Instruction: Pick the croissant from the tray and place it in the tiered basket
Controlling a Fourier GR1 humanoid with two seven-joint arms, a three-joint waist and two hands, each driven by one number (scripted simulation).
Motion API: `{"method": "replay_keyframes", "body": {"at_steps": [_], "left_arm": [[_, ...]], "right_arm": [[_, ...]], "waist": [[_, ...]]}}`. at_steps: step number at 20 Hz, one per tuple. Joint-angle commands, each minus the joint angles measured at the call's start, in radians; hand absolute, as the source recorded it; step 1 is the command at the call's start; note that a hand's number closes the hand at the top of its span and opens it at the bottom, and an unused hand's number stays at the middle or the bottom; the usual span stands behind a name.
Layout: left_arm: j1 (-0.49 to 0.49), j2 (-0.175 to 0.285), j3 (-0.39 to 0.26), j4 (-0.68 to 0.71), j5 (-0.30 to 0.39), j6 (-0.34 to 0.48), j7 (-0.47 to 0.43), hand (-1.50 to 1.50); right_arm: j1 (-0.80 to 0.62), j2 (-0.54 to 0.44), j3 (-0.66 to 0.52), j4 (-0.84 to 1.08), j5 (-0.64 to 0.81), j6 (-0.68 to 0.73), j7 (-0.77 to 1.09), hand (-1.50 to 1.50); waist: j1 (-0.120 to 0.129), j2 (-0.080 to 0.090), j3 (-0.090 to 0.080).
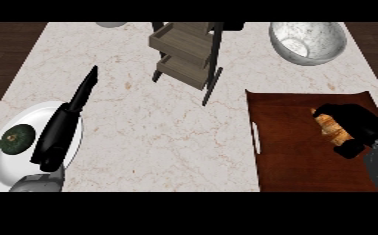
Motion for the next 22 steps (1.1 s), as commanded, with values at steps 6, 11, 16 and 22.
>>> {"method": "replay_keyframes", "body": {"at_steps": [6, 11, 16, 22], "left_arm": [[0.012, 0.007, 0.037, -0.012, 0.011, -0.034, -0.012, 0.0], [-0.044, -0.014, 0.027, 0.027, -0.011, -0.022, 0.009, 0.0], [-0.001, 0.004, 0.049, 0.009, 0.003, -0.029, -0.011, 0.0], [0.021, 0.028, 0.089, 0.021, 0.021, -0.036, -0.011, 0.0]], "right_arm": [[0.01, 0.028, -0.011, 0.017, 0.0, -0.162, -0.138, 1.5], [0.033, 0.021, -0.053, -0.121, -0.044, -0.182, -0.149, 1.5], [0.019, 0.006, -0.177, -0.351, -0.109, 0.052, 0.173, 1.5], [-0.101, -0.034, -0.35, -0.539, -0.177, 0.294, 0.524, 1.5]], "waist": [[0.0, 0.002, 0.005], [-0.005, 0.001, 0.004], [-0.03, -0.012, 0.0], [-0.053, -0.025, -0.004]]}}
